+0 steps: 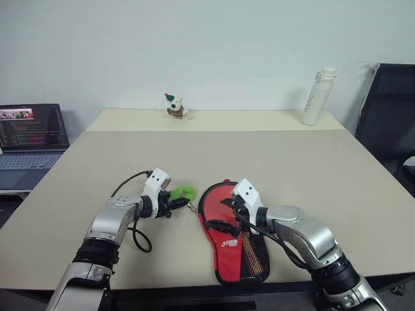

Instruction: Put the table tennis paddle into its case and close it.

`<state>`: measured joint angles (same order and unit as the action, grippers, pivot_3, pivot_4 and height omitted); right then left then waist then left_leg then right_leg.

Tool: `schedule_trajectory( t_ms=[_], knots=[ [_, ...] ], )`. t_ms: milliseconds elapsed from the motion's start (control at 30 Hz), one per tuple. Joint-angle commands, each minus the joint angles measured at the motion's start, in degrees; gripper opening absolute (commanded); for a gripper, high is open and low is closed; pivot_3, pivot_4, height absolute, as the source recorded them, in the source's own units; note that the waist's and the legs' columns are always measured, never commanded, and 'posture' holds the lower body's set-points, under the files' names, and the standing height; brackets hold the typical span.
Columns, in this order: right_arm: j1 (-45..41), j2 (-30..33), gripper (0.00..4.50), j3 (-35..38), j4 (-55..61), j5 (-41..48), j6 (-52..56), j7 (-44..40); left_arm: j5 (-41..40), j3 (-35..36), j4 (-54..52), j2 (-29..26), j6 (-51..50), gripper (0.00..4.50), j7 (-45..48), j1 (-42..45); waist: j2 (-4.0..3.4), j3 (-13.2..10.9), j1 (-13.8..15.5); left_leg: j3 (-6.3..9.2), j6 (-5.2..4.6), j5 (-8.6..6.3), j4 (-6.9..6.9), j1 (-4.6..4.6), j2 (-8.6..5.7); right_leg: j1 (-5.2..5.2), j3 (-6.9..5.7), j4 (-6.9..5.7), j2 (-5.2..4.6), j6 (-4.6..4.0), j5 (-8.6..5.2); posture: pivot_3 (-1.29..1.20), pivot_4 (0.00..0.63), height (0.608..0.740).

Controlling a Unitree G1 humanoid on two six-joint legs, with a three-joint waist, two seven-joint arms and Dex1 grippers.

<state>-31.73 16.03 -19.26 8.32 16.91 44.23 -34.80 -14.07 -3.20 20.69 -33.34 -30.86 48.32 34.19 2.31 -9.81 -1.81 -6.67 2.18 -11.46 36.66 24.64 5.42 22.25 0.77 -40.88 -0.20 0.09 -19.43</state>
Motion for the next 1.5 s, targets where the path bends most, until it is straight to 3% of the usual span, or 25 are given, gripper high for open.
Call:
schedule_trajectory(
  t_ms=[33,100,300,867,1033,1500],
  knots=[
    [-1.54,-0.93,4.5,-0.38,-0.81,-1.11,-1.0,0.04,0.96,0.02,-1.9,-0.4,-0.28,0.64,-0.29,-0.61,0.0,0.0,-0.06,0.01,0.0,0.0,0.03,0.0,0.0,0.0,0.0,-0.05,0.0,0.0,0.0,0.0,0.15,0.74],
    [-1.65,-1.46,4.5,-1.15,-2.08,-2.11,-1.31,0.14,1.46,0.14,-2.2,-0.64,-0.09,0.02,-1.06,-0.47,0.0,0.0,-0.06,0.04,-0.02,0.0,0.12,0.0,0.02,-0.01,-0.01,-0.14,0.02,0.0,0.0,0.0,0.15,0.74],
    [-0.77,-2.33,4.5,-3.69,-4.54,-5.0,-1.98,0.25,1.78,2.44,2.96,1.36,1.14,0.02,-5.47,5.97,0.0,0.0,0.05,0.08,-0.04,-0.02,0.2,0.0,0.01,-0.01,-0.04,-0.2,0.02,0.0,0.0,0.0,0.15,0.74],
    [4.99,-2.4,4.5,-5.88,-7.04,-9.85,-1.66,0.86,14.5,-0.03,49.44,13.97,27.03,0.02,-22.67,32.76,0.14,0.08,0.07,0.11,-0.05,-0.01,0.28,0.01,-0.03,-0.06,-0.08,-0.21,0.05,0.01,0.01,0.0,0.15,0.74],
    [7.62,-2.77,4.5,-6.85,-5.61,-9.86,-0.38,1.37,18.11,-1.17,53.69,18.52,31.22,0.02,-26.13,36.98,0.15,0.09,-0.02,0.1,-0.03,-0.01,0.27,-0.01,-0.05,-0.06,-0.07,-0.2,0.07,0.02,0.0,0.0,0.15,0.74],
    [13.06,-3.32,4.5,-9.01,-2.65,-10.83,1.6,1.47,26.93,-5.36,55.77,28.88,38.27,0.02,-24.07,42.16,0.19,0.22,0.09,0.21,-0.03,-0.01,0.24,-0.03,-0.66,-0.13,-0.05,-0.19,0.07,0.05,-0.02,0.0,0.15,0.74]
  ],
)
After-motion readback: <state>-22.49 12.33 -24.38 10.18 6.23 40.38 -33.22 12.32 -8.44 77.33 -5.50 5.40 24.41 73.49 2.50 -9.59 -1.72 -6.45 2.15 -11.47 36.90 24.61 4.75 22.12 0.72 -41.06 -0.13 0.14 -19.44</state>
